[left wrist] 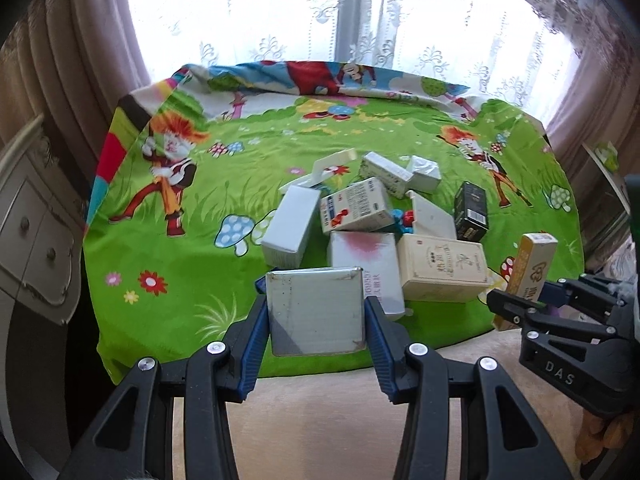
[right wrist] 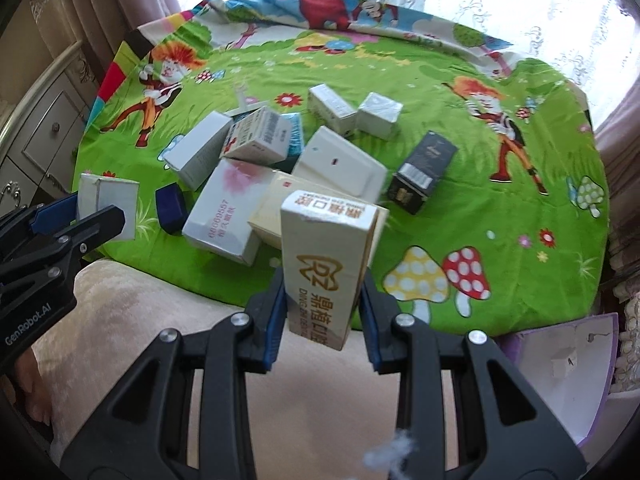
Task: Organize rigid objects
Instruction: 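Carry both held boxes to the purple-rimmed box and release them inside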
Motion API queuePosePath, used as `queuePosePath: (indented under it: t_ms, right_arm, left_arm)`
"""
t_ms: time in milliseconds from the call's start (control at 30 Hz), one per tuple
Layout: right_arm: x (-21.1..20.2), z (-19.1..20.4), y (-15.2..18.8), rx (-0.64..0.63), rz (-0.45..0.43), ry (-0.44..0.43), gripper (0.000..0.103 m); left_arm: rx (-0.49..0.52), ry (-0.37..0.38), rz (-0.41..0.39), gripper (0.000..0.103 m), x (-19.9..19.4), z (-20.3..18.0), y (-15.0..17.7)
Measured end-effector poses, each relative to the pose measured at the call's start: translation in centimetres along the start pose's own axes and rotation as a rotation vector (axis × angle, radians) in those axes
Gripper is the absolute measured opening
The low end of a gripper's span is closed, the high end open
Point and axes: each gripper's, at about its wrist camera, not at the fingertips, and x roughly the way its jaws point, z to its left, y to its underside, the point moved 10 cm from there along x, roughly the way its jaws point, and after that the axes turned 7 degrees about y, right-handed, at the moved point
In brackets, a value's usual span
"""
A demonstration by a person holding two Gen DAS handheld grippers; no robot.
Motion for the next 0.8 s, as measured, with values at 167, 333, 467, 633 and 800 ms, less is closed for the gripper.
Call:
queuePosePath:
  t_ms: [167, 333, 467, 633, 800]
  right_arm:
    - [-1.0, -2.0, 0.7, 0.032, -0.015, 0.011, 0.037]
    - [-1.4, -4.3, 1.8, 0.090, -0.010, 0.005, 0.037]
    - [-2.0, -6.3, 2.5, 0.121, -0.016, 0.018, 0.037]
    - [-2.4, -8.6, 3.4, 0.169, -0.015, 0.032, 0.037]
    - [-2.9, -11.0, 4.4, 0.215, -0.017, 0.046, 0.037]
  left_arm:
    - [0.051, 0.001, -0.008, 0.048, -0.3, -2.2, -0.3]
    - [0.094, 0.015, -0.008, 0.048, -0.4, -4.3, -0.5]
    - [0.131, 0.022, -0.007, 0.048, -0.3, -6.1, -0.7]
    - [0.182, 0.042, -0.007, 0.048, -0.2, -8.7, -0.9]
    - [0.244, 0.068, -0.001, 0.048, 0.1, -11.9, -1.0]
